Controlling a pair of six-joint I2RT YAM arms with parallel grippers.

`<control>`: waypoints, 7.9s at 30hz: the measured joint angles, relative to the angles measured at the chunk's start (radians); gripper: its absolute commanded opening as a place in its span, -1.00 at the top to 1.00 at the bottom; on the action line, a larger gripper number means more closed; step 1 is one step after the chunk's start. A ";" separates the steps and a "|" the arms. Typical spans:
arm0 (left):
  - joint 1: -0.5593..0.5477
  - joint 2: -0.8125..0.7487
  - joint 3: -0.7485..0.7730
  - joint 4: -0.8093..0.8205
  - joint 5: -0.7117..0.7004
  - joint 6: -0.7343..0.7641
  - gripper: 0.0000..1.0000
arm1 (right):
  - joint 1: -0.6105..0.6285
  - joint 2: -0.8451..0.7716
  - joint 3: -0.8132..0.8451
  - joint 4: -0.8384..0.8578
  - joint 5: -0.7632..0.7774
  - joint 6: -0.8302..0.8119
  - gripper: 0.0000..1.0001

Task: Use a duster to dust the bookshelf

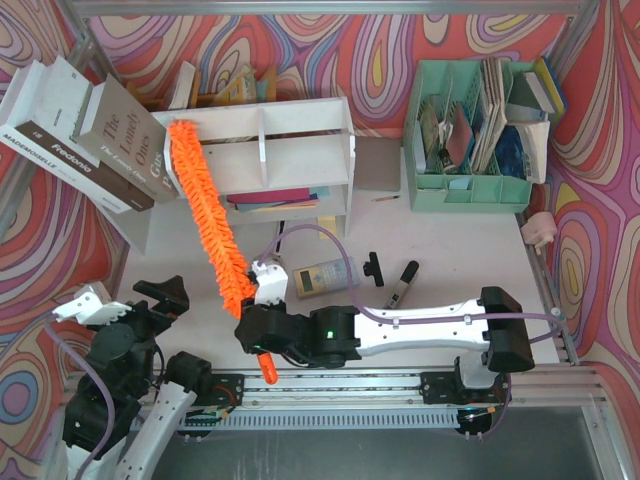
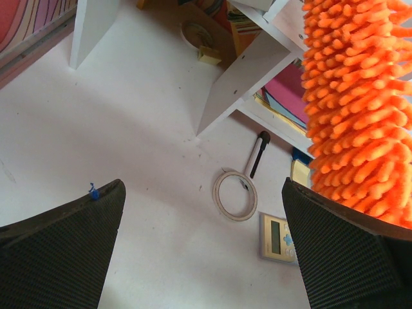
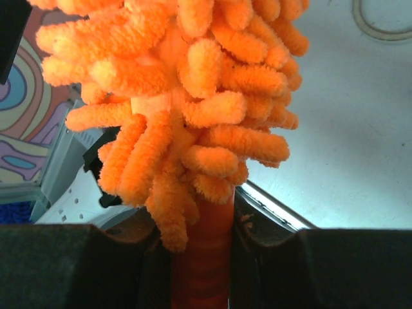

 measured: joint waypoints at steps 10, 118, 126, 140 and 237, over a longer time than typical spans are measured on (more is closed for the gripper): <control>0.000 0.000 0.000 0.000 0.000 0.000 -0.97 | 0.005 -0.050 -0.032 -0.086 0.129 0.179 1.00; 0.000 0.000 0.000 0.000 0.000 0.000 -0.97 | -0.010 0.035 0.000 0.026 -0.016 0.146 1.00; 0.000 0.000 0.000 0.000 0.000 0.000 -0.97 | -0.009 -0.052 -0.068 -0.084 0.113 0.327 1.00; 0.000 0.000 0.000 0.000 0.000 0.000 -0.97 | -0.007 -0.047 -0.056 -0.073 0.087 0.267 1.00; 0.000 -0.010 -0.002 -0.003 -0.011 -0.004 -0.97 | -0.016 -0.224 -0.212 -0.174 0.239 0.217 1.00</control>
